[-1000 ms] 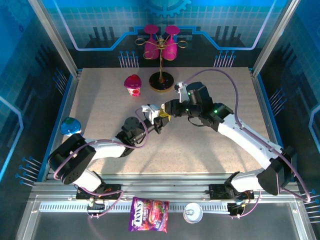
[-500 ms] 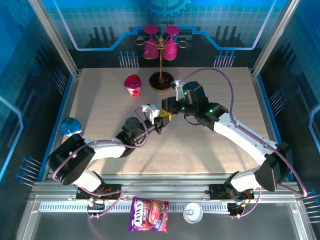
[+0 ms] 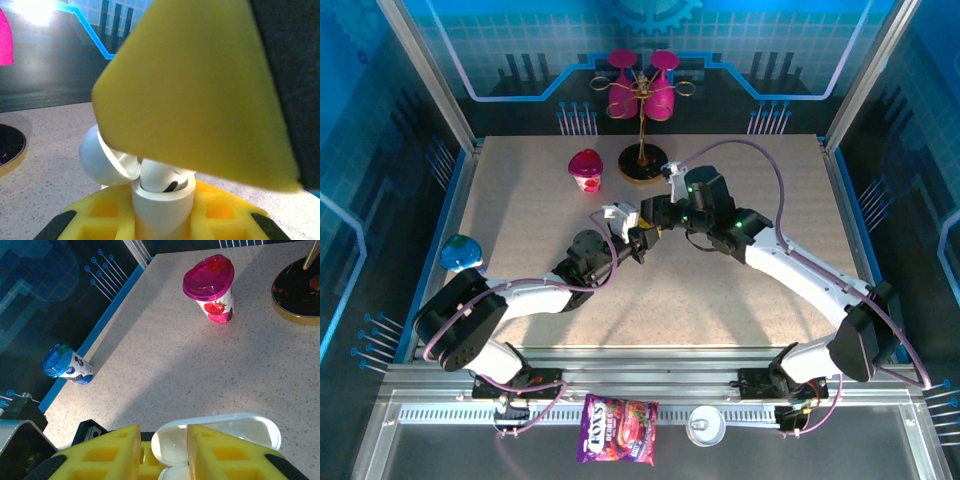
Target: Insert wireless bluetooth earbuds into charging case
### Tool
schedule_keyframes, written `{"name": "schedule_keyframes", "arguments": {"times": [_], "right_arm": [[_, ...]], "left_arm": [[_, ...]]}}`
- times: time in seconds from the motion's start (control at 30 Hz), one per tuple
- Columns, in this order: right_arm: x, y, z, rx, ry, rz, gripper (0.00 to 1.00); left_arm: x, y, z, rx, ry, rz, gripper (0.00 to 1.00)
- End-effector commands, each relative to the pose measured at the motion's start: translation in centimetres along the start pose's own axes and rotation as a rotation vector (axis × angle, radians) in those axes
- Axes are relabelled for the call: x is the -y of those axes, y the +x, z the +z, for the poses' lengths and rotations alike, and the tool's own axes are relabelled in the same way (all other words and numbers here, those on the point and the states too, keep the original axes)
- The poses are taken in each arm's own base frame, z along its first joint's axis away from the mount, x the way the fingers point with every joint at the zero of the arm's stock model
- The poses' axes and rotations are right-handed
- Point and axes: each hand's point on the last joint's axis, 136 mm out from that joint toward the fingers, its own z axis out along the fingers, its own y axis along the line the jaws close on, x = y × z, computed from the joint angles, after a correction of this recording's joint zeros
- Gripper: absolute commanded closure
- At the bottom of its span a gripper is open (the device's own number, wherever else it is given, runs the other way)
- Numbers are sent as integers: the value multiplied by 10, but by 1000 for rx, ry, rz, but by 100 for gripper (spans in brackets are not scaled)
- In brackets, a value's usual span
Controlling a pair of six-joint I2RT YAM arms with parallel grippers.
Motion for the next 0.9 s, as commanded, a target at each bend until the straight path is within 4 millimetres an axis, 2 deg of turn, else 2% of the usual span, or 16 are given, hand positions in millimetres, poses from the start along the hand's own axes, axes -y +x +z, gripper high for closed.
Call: {"name": "schedule_keyframes", "arguments": {"times": [0.0,0.27,0.53,0.87], "right_arm": [[-4,13,5,-37,-27,19,70],[-10,-5,-6,-11,-18,-24,65],[1,-22,-26,17,44,-75,62],[-4,-28,-42,-19,49,-175,57]], "left_arm": [[10,-46,0,130,16,-25,96],[12,-38,-1,110,34,-8,95],[11,-33,-4,89,26,23,95],[10,-20,0,41,52,57,95]]}}
